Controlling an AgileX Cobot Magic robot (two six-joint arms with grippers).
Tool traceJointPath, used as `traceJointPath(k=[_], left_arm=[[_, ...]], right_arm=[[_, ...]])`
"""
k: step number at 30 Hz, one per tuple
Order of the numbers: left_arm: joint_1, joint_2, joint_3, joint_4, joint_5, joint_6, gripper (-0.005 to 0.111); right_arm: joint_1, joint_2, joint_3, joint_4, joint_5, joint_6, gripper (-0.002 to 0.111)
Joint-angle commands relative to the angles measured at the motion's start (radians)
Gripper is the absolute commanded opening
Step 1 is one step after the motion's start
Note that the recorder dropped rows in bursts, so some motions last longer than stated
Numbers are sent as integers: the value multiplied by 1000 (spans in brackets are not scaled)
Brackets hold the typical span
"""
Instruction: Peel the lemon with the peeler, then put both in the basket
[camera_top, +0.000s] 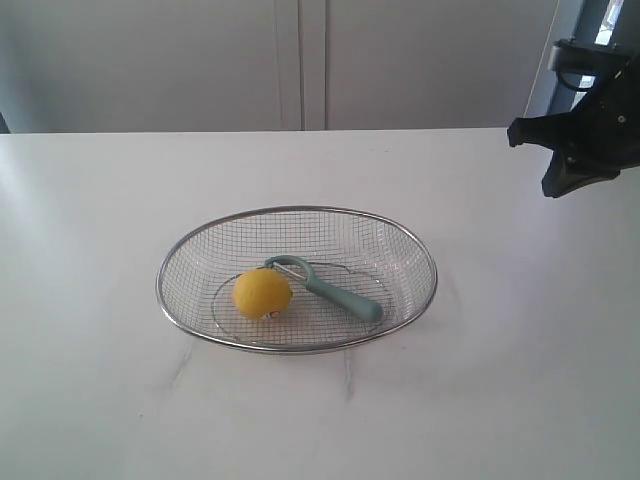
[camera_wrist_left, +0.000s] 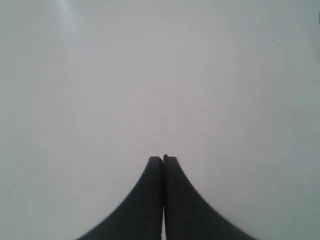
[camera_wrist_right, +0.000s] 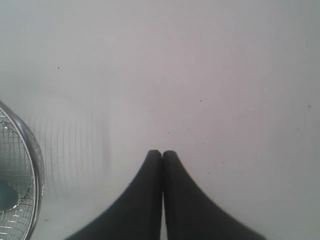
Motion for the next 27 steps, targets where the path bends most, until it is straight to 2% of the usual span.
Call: traceJointPath(k=[1,14,27], left_arm=[[-8,-4,9,-6,1,3,0],[-8,-4,9,-10,1,92,0],[-8,-4,9,-11,-1,92,0]], right_arm=[[-11,-10,0,1,-8,-2,0],[-11,-10,0,1,-8,-2,0],[-11,-10,0,1,-8,-2,0]])
